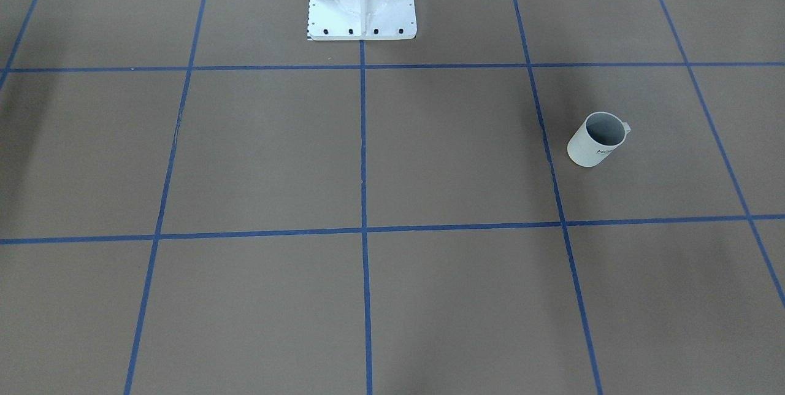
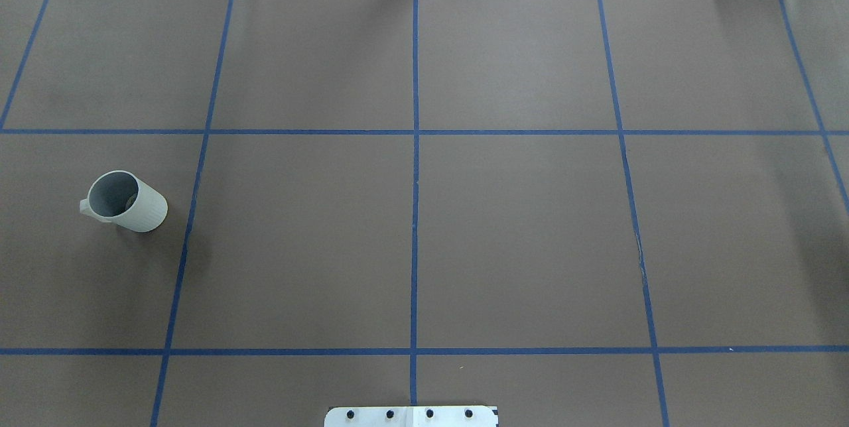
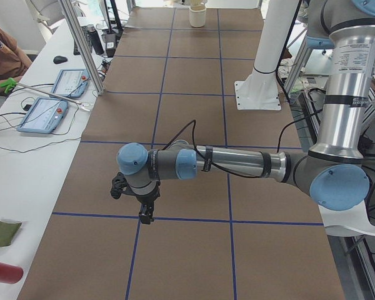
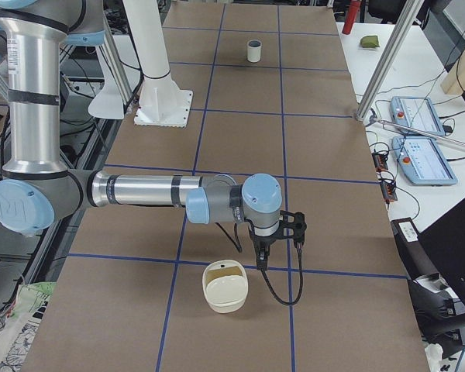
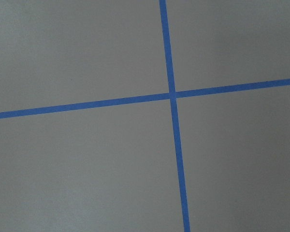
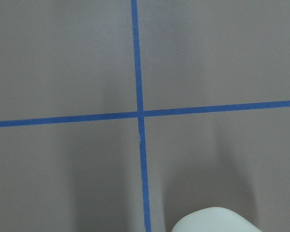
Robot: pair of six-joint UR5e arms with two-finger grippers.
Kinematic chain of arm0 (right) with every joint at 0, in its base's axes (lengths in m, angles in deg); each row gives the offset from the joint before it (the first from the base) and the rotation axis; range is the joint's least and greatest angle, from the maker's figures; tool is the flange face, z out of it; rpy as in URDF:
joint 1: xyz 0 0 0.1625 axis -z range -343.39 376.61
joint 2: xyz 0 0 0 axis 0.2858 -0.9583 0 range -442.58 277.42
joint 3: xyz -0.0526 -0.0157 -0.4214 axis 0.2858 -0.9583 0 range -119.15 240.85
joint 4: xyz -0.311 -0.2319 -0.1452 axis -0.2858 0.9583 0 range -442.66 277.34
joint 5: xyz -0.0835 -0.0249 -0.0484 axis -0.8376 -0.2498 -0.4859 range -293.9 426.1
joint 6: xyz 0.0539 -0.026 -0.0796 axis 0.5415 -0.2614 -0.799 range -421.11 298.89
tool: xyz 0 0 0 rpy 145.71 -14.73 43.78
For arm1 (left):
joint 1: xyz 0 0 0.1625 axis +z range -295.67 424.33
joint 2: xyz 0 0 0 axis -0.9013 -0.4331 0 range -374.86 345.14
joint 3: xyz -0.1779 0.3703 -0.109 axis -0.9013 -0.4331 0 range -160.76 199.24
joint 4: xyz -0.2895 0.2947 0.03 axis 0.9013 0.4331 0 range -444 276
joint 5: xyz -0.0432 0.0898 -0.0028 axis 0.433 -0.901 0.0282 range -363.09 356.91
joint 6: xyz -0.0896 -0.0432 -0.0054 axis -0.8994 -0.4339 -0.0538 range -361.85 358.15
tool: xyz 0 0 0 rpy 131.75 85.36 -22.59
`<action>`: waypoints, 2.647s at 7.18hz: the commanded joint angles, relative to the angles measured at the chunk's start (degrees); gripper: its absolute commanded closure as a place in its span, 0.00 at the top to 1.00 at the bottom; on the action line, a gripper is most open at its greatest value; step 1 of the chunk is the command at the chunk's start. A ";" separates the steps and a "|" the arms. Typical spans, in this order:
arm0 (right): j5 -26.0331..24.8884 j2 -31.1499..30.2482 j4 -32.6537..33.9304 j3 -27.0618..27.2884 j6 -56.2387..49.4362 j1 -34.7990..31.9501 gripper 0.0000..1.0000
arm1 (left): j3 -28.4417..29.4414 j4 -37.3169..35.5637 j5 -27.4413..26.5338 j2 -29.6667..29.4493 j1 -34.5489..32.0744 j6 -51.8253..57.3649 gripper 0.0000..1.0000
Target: Left arm hands cup to right arm to dump lemon
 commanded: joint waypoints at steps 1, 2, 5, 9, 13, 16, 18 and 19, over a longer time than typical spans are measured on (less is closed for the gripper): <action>0.28 -0.31 -0.01 0.26 0.00 0.00 1.00 | 0.01 0.00 0.00 -0.06 0.08 -0.01 1.00; 0.36 -0.32 -0.10 0.17 0.00 0.00 1.00 | 0.10 0.00 0.00 -0.15 0.08 -0.01 1.00; 0.45 -0.14 -0.10 0.26 0.09 0.00 1.00 | -3.58 1.91 0.09 -2.24 0.43 -0.37 1.00; 2.38 1.18 -0.10 0.26 0.79 1.92 1.00 | -8.30 5.88 1.74 -3.14 6.46 -16.50 1.00; 2.47 0.39 -4.46 0.08 0.01 2.37 1.00 | -15.46 7.12 1.66 -0.35 16.77 -35.67 1.00; 2.74 -0.23 -6.43 0.08 0.88 2.55 1.00 | -19.56 10.11 -1.65 1.94 22.29 -61.90 1.00; 2.65 -0.23 -6.51 0.00 0.88 2.55 1.00 | -27.81 10.19 -6.84 5.37 30.71 -81.31 1.00; 2.74 -0.23 -6.43 -0.01 0.88 2.46 1.00 | -28.98 10.54 -8.77 6.08 33.10 -86.88 1.00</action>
